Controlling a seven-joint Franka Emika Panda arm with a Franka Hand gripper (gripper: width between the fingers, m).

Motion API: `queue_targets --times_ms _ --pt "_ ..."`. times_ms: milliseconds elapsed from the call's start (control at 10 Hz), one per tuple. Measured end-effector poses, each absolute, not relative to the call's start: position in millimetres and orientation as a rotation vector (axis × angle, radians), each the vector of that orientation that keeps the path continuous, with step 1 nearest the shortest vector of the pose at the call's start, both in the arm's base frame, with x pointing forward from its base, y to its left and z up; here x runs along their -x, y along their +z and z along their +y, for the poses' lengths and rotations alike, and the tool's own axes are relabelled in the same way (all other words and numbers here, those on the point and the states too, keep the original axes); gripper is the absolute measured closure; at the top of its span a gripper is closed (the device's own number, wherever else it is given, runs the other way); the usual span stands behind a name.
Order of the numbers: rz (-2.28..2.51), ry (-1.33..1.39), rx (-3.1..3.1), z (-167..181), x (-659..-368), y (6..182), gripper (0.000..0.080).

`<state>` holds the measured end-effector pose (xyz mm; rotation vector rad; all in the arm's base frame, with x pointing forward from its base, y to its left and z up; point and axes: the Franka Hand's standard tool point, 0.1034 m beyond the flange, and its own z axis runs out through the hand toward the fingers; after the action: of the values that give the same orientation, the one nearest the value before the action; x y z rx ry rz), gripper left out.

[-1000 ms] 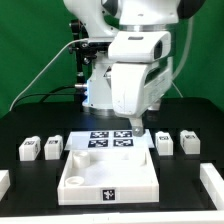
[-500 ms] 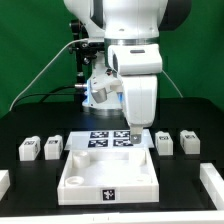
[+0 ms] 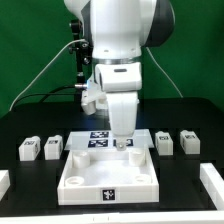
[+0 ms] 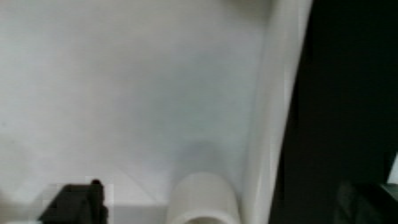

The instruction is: Assemble one leg

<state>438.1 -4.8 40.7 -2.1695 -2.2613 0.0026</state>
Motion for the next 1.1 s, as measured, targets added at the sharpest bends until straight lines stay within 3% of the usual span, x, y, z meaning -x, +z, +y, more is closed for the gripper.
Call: queue_targets --times_ms 300,600,700,800,900,1000,1100 --pt "-2.189 0.012 2.204 -17 -436 10.9 0.0150" --pt "-2.173 0.013 2.217 -16 -438 9.1 0.0177" --pt "-2.173 0.013 2.217 -16 -437 8.9 0.0348" --pt "-2.172 0.013 2.217 -16 -437 8.8 0.0348" --pt "-2.171 0.014 2.217 -16 -437 8.7 0.0542" --pt "-2.171 0.014 2.218 -16 -437 8.6 0.0681" --pt "-2.172 0.011 2.219 -16 -438 9.1 0.0742"
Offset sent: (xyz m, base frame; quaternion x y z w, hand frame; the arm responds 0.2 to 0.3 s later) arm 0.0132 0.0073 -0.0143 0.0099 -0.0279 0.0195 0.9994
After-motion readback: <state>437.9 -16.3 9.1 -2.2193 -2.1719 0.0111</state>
